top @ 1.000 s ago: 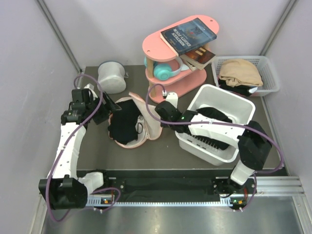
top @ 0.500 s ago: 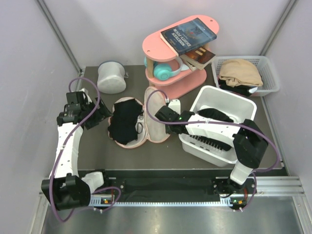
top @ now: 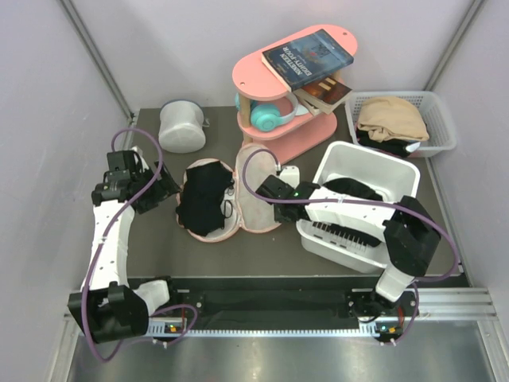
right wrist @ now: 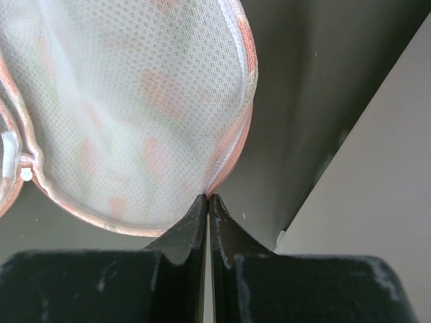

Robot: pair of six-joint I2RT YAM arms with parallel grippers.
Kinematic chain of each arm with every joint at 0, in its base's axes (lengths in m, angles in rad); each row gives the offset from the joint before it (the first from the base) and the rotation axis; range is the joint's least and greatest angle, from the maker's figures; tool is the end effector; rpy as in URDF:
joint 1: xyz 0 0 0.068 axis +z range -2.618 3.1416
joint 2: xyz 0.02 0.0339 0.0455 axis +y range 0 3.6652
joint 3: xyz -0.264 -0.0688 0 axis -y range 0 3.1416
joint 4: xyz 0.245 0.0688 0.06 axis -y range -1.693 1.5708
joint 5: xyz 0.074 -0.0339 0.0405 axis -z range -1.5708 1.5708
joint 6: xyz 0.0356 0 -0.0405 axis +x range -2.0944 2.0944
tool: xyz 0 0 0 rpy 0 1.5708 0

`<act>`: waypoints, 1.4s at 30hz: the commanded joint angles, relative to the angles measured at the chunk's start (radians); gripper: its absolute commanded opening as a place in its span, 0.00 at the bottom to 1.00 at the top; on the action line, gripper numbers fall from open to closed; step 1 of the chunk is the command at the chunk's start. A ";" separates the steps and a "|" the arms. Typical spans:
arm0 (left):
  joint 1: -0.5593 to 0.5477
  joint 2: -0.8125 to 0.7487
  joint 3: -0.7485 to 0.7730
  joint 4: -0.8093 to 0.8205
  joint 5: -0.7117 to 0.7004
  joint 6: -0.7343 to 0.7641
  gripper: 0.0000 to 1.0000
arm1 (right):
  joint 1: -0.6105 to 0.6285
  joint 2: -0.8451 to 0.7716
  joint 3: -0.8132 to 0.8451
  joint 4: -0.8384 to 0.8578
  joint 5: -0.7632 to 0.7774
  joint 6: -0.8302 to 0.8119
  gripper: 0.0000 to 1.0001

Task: Unzip the laundry bag and remove the bra

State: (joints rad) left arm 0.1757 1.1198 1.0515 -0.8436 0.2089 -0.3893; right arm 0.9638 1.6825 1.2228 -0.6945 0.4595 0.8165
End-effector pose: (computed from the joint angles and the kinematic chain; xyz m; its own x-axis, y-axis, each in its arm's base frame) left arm 0.2180 0.0312 0.3082 -0.7028 -0.5019 -0.5042 -0.3380 0.8592 -0.3841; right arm 0.2060 0.2690 0.2241 -0.8191 -0.0344 -0.5727 -0.0539 0.9984 0.0172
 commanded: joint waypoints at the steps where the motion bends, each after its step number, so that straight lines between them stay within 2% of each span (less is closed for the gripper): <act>1: 0.008 -0.041 -0.016 -0.026 -0.032 0.027 0.90 | 0.010 -0.081 -0.029 -0.034 -0.021 0.032 0.00; 15: 0.013 -0.066 -0.033 -0.045 -0.048 0.041 0.91 | 0.113 -0.075 -0.016 -0.076 -0.085 0.056 0.01; 16: 0.013 -0.066 -0.041 -0.040 -0.046 0.041 0.91 | 0.112 -0.079 -0.010 -0.074 -0.085 0.053 0.06; 17: 0.011 -0.066 -0.042 -0.038 -0.037 0.041 0.91 | 0.112 -0.089 -0.003 -0.076 -0.085 0.047 0.22; 18: 0.013 -0.067 -0.045 -0.035 -0.036 0.041 0.92 | 0.112 -0.095 0.012 -0.074 -0.085 0.041 0.33; 19: 0.011 -0.066 -0.053 -0.031 -0.031 0.043 0.92 | 0.113 -0.108 0.020 -0.071 -0.087 0.032 0.52; 22: 0.013 -0.063 -0.068 -0.029 -0.032 0.044 0.93 | 0.113 -0.154 0.035 -0.016 -0.122 -0.009 0.75; 25: 0.015 -0.054 -0.097 -0.017 -0.029 0.026 0.93 | 0.113 -0.200 0.046 0.070 -0.197 -0.062 0.82; 32: 0.025 0.001 -0.174 0.037 -0.043 -0.045 0.93 | 0.110 -0.225 0.129 0.139 -0.283 -0.111 0.85; 39: 0.027 0.089 -0.249 0.127 0.044 -0.077 0.84 | 0.089 -0.231 0.144 0.176 -0.306 -0.122 0.85; 42: 0.025 0.100 -0.265 0.170 0.072 -0.075 0.77 | 0.081 -0.244 0.124 0.190 -0.314 -0.120 0.85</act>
State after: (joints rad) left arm 0.1955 1.2095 0.8097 -0.7799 0.2241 -0.4480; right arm 1.0588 1.4853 1.3373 -0.5632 0.1669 0.7116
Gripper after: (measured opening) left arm 0.798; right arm 0.848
